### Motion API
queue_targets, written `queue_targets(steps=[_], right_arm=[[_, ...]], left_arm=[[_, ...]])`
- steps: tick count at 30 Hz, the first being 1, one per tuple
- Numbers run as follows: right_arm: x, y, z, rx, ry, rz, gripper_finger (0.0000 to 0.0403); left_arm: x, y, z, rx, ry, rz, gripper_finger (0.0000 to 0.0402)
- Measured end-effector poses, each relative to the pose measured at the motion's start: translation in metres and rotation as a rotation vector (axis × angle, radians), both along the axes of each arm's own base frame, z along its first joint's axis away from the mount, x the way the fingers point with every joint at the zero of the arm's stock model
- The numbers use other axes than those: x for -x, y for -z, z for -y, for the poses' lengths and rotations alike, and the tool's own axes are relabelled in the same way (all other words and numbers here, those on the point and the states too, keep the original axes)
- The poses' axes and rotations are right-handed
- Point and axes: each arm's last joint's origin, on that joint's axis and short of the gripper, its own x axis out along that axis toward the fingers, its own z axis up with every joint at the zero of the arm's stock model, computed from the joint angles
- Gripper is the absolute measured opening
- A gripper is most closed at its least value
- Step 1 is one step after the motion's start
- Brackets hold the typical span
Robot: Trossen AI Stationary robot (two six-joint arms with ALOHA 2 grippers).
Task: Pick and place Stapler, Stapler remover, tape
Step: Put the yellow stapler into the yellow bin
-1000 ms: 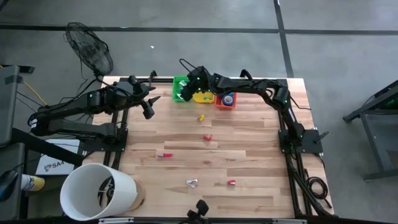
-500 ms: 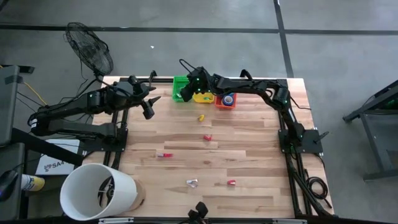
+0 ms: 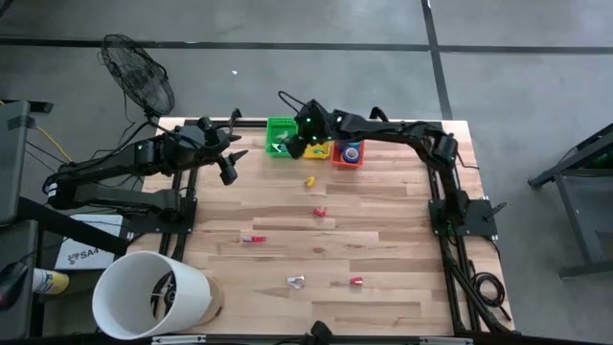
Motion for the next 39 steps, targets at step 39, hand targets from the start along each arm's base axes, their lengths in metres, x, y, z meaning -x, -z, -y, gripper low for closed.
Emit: queue_targets(steps=[39], right_arm=[[0.010,0.041,-0.070,0.515,-1.156,-0.625,0.0222]], left_arm=[[-0.001,0.000,0.002,0.037,0.059,0.011,0.0199]])
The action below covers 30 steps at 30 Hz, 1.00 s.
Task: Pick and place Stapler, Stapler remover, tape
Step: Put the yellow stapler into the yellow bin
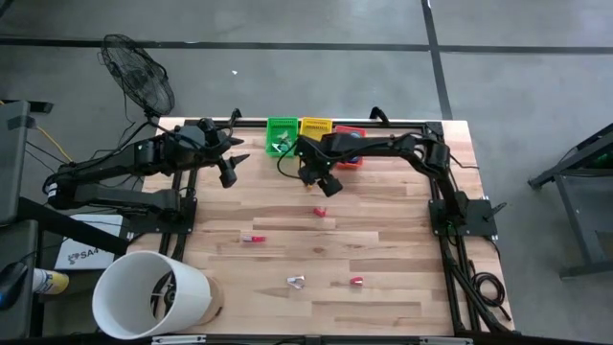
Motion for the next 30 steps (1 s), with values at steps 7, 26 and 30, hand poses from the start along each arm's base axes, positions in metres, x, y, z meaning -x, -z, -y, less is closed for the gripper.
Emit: queue_targets(steps=[7,26,30], right_arm=[[-0.007,0.012,0.002,-0.002,-0.054,0.022,0.0222],[-0.010,0.042,0.003,-0.071,-0.105,-0.024,0.0195],[-0.009,0.042,0.003,-0.094,-0.072,-0.037,0.0149]], left_arm=[[0.000,0.000,0.000,0.004,0.008,0.000,0.0199],[0.000,0.001,0.000,0.042,-0.013,0.015,0.0199],[0.000,0.001,0.000,0.042,-0.013,0.015,0.0199]])
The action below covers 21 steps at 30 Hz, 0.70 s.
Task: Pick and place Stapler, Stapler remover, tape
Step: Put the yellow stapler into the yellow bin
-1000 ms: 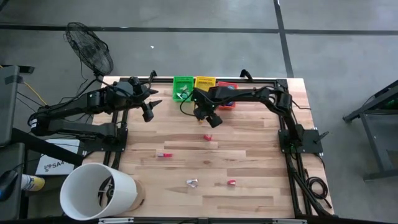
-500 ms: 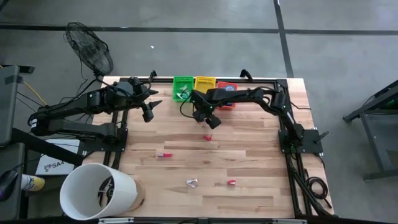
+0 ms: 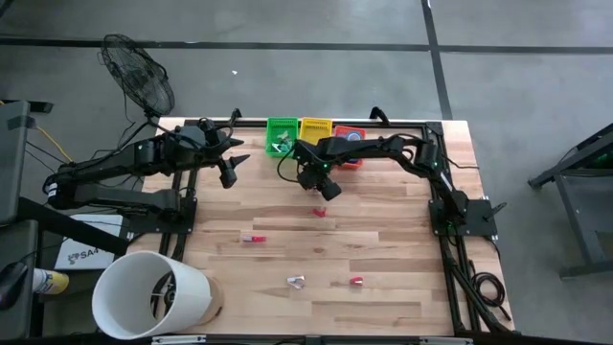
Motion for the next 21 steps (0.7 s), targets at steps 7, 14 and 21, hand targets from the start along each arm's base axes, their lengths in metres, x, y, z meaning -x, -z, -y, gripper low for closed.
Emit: queue_targets(steps=[7,14,21], right_arm=[[0.001,0.001,-0.001,-0.036,0.139,-0.024,0.0059],[0.006,-0.005,-0.003,-0.110,0.285,-0.052,0.0045],[0.015,-0.052,0.011,-0.112,0.460,0.078,0.0045]], left_arm=[[0.000,0.000,0.000,0.002,-0.001,0.001,0.0199],[0.000,0.000,0.000,0.001,-0.001,0.001,0.0199],[0.000,0.000,0.000,0.001,-0.002,0.001,0.0199]])
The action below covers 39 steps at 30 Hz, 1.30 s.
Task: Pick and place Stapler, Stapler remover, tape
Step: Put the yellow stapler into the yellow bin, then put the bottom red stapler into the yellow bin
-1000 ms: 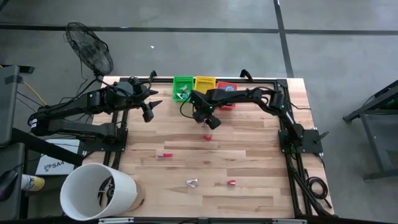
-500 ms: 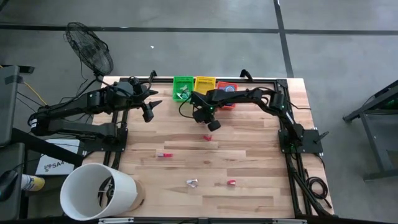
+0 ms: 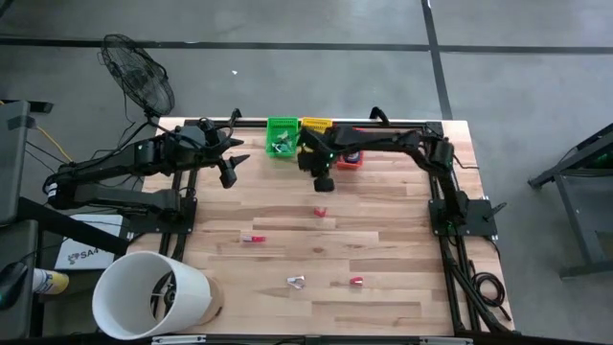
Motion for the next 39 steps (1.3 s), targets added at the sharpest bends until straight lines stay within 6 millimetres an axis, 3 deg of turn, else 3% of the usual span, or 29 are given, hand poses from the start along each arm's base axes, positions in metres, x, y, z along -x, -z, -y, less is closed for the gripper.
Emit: queue_targets(steps=[6,12,18,32,39], right_arm=[[0.011,-0.022,0.035,-0.036,0.259,0.115,0.0045],[0.018,-0.025,0.066,-0.110,0.517,0.212,0.0045],[0.026,-0.027,0.086,-0.186,0.668,0.268,0.0045],[0.029,-0.019,0.097,-0.208,0.782,0.260,0.0104],[0.030,-0.018,0.096,-0.221,0.785,0.241,0.0167]], left_arm=[[0.000,0.000,0.000,-0.002,-0.001,-0.001,0.0199],[0.000,0.000,0.000,-0.006,-0.007,-0.002,0.0199],[0.000,0.000,0.000,-0.006,-0.007,-0.002,0.0199],[0.000,0.000,0.000,-0.007,-0.010,-0.002,0.0199],[0.000,0.000,0.000,0.010,-0.019,0.009,0.0199]])
